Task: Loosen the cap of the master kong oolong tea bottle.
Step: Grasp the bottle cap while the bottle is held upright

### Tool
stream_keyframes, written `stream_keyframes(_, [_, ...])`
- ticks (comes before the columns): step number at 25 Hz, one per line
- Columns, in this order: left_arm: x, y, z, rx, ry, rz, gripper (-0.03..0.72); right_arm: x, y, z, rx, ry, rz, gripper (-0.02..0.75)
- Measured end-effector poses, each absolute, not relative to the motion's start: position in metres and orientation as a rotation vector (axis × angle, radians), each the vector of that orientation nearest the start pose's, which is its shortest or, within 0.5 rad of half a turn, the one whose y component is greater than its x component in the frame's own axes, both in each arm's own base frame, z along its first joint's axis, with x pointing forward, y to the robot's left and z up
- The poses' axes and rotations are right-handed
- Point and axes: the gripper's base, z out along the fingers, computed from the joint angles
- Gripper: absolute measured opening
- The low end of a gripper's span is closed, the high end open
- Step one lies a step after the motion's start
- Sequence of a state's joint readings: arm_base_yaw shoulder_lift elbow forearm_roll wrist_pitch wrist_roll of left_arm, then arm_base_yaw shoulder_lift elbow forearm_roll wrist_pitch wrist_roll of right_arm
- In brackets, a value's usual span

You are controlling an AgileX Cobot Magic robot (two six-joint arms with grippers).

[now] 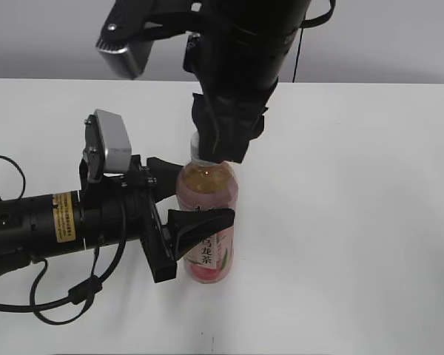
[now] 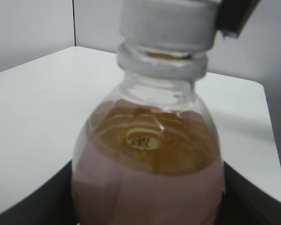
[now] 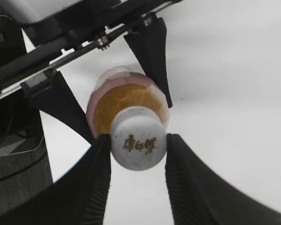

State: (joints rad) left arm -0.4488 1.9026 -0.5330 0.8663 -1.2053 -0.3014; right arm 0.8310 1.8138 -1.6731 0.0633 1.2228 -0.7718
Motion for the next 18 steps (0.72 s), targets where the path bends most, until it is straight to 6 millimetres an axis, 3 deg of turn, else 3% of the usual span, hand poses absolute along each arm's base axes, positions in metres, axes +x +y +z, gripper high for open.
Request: stream_keyframes(18, [0.2263, -0.1812, 0.1277, 1.033, 1.529, -0.961, 0.461, 0.2550, 0.2868, 0.3104, -2.605, 1.124, -0.066, 0.272])
